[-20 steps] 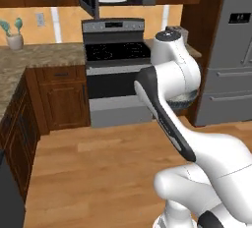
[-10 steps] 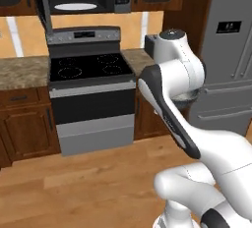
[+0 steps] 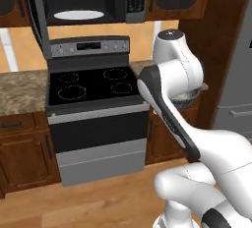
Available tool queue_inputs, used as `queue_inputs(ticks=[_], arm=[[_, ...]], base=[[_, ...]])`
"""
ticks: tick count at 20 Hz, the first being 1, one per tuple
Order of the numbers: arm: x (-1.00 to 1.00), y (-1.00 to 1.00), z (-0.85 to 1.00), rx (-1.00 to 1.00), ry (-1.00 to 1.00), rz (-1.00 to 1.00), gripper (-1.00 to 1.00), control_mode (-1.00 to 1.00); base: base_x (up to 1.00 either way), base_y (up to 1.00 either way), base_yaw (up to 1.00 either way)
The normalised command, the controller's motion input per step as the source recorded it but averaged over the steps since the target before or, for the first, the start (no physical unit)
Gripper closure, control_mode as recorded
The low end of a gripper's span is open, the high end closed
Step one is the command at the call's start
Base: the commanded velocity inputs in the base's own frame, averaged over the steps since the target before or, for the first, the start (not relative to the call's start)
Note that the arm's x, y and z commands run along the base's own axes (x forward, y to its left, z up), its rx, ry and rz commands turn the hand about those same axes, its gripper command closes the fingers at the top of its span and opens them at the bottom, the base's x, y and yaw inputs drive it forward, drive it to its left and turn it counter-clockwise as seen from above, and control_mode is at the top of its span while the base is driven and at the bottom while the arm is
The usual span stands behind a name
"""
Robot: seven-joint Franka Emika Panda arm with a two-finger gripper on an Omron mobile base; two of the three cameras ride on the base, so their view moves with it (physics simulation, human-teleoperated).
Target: Pick the mushroom from the sink and place it in the bowl. Then pick the bowl and place it in the microwave. Then close the microwave door and press the start button.
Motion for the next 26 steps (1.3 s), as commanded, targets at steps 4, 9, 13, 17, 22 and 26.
queue_inputs(ticks=[4, 9, 13, 17, 22, 26], arm=[[0.0, 0.0, 0.0, 0.0, 0.0, 0.0, 1.0, 1.0], [0.0, 0.0, 0.0, 0.0, 0.0, 0.0, 1.0, 1.0], [0.0, 0.0, 0.0, 0.0, 0.0, 0.0, 1.0, 1.0], [0.0, 0.0, 0.0, 0.0, 0.0, 0.0, 1.0, 1.0], [0.0, 0.0, 0.0, 0.0, 0.0, 0.0, 1.0, 1.0], [0.0, 0.0, 0.0, 0.0, 0.0, 0.0, 1.0, 1.0]], base=[[1.0, 0.16, 0.0], [1.0, 0.23, 0.03], [0.95, 0.58, 0.05], [0.19, 0.35, 0.0], [-0.04, 0.08, -0.03], [0.0, 0.0, 0.0]])
